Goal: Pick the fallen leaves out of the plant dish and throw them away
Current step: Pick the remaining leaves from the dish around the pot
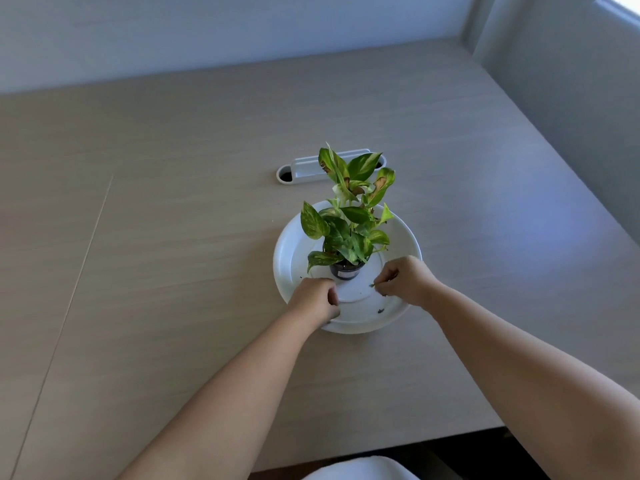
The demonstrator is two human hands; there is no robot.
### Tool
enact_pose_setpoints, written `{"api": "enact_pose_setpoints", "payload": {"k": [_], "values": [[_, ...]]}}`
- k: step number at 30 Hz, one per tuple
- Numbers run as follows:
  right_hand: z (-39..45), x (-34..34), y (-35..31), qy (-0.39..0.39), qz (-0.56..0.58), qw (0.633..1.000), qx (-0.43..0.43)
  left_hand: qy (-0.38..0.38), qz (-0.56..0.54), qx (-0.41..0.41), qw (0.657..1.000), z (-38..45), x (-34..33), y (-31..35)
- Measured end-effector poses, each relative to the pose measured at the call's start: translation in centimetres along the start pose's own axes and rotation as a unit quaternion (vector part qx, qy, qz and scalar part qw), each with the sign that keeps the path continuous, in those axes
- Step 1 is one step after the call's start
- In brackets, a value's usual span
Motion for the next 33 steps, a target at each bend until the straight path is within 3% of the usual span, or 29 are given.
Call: {"api": "enact_pose_setpoints", "payload": {"k": [5, 8, 12, 17, 23, 29, 33], "values": [[-1.5, 1.6, 1.6, 0.052, 0.217, 0.973, -0.055, 0.009, -0.172, 0.088, 0.981, -1.2, -0.4, 1.7], [-2.8, 2.1, 2.5, 0.055, 0.364, 0.927, -0.068, 0.002, -0.25, 0.113, 0.962, -1.7, -0.9, 3.3], [-5.7, 3.5, 4.3, 0.059, 0.509, 0.855, -0.08, -0.024, -0.331, 0.079, 0.94, -2.1, -2.2, 7.4], [-10.0, 7.3, 9.2, 0.095, 0.608, 0.781, -0.103, -0.089, -0.389, 0.013, 0.917, -2.9, -4.9, 14.0], [-17.1, 13.0, 18.2, 0.219, 0.635, 0.731, -0.118, -0.182, -0.38, -0.017, 0.907, -4.3, -10.1, 23.0], [-23.2, 17.2, 26.9, 0.346, 0.554, 0.741, -0.157, -0.244, -0.313, -0.045, 0.917, -7.2, -16.6, 31.0], [-25.7, 18.9, 31.9, 0.382, 0.517, 0.742, -0.191, -0.263, -0.28, -0.065, 0.921, -9.1, -20.1, 35.9]]}}
Point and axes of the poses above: each hand's wrist, its own z-axis towards the middle knuckle, its own x-axis out of the back of the hand, y = z × x, the point moved 2 cm from there along z, towards the middle knuckle, and after that the axes turned 14 degrees about z, right-handed, at the moved point
